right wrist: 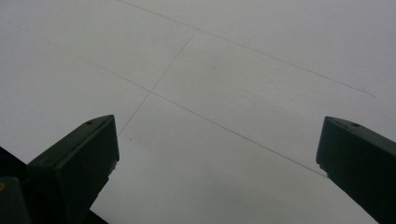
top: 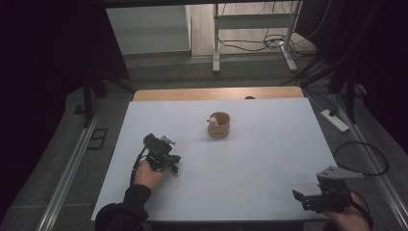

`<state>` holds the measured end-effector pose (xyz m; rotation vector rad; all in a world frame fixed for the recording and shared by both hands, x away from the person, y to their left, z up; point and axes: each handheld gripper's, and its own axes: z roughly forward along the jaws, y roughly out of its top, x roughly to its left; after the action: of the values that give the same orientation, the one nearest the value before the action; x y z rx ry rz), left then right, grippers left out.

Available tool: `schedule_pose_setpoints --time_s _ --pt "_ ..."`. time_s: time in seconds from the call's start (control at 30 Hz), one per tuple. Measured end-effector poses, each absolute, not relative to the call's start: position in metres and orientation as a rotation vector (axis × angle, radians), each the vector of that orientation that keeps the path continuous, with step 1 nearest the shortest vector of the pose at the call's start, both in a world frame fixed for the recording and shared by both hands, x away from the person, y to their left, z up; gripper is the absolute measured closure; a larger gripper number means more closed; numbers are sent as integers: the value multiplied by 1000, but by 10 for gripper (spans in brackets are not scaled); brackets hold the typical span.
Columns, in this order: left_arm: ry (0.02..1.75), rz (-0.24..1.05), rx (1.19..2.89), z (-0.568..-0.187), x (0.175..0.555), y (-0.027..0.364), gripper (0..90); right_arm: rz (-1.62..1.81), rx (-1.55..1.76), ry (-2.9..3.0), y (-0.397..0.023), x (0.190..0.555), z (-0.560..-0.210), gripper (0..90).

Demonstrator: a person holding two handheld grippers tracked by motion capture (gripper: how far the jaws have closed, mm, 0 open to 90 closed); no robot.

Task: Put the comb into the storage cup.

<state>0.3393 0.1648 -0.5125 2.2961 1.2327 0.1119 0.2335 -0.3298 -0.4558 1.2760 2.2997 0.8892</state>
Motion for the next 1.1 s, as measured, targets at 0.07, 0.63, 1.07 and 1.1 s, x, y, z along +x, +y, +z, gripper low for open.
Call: schedule_pose_setpoints --time_s 0.07,0.63,1.07,1.1 --pt "1245 99 2306 -516 340 164 886 890 1275 2299 -330 234 -456 0" --pt "1267 11 2370 -517 325 173 886 899 1267 2301 -330 233 -455 0" --pt "1311 -7 2372 -516 321 189 885 899 1267 2301 -330 233 -456 0" --pt "1322 -2 2374 -516 321 192 886 898 1267 2301 -330 233 -456 0"
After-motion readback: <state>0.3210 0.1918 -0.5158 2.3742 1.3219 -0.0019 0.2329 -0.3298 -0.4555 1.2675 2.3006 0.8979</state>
